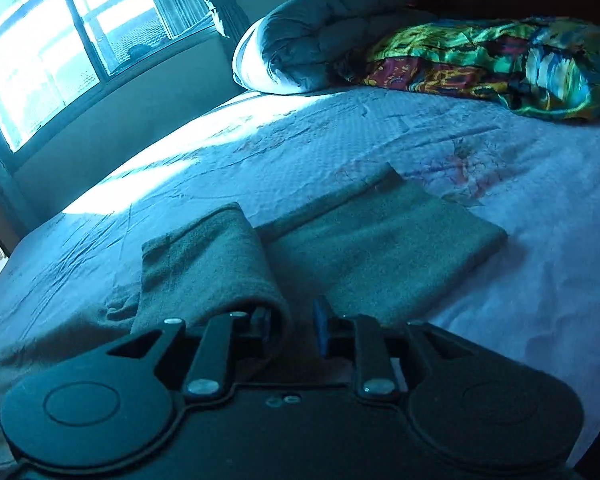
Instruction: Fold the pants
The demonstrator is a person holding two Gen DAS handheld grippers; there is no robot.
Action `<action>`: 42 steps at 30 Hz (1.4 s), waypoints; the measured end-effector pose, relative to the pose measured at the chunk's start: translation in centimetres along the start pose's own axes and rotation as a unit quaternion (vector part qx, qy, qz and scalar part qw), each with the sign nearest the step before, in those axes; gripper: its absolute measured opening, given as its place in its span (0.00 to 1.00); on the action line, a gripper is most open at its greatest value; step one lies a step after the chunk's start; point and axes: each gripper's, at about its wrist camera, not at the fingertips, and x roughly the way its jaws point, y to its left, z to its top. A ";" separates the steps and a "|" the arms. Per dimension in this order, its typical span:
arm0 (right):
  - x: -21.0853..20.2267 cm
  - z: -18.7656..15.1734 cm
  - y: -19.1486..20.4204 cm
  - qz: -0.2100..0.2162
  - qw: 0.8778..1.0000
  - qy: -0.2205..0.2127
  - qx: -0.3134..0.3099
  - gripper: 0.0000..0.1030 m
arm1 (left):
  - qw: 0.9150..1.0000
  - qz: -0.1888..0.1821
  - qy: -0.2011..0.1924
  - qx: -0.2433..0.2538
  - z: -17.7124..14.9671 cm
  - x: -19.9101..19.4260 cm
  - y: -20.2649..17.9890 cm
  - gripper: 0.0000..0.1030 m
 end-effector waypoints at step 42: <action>0.3 1.5 -9.7 0.045 0.978 -0.022 0.201 0.00 | 1.000 -0.001 0.014 0.024 0.4 0.0 0.0 1.00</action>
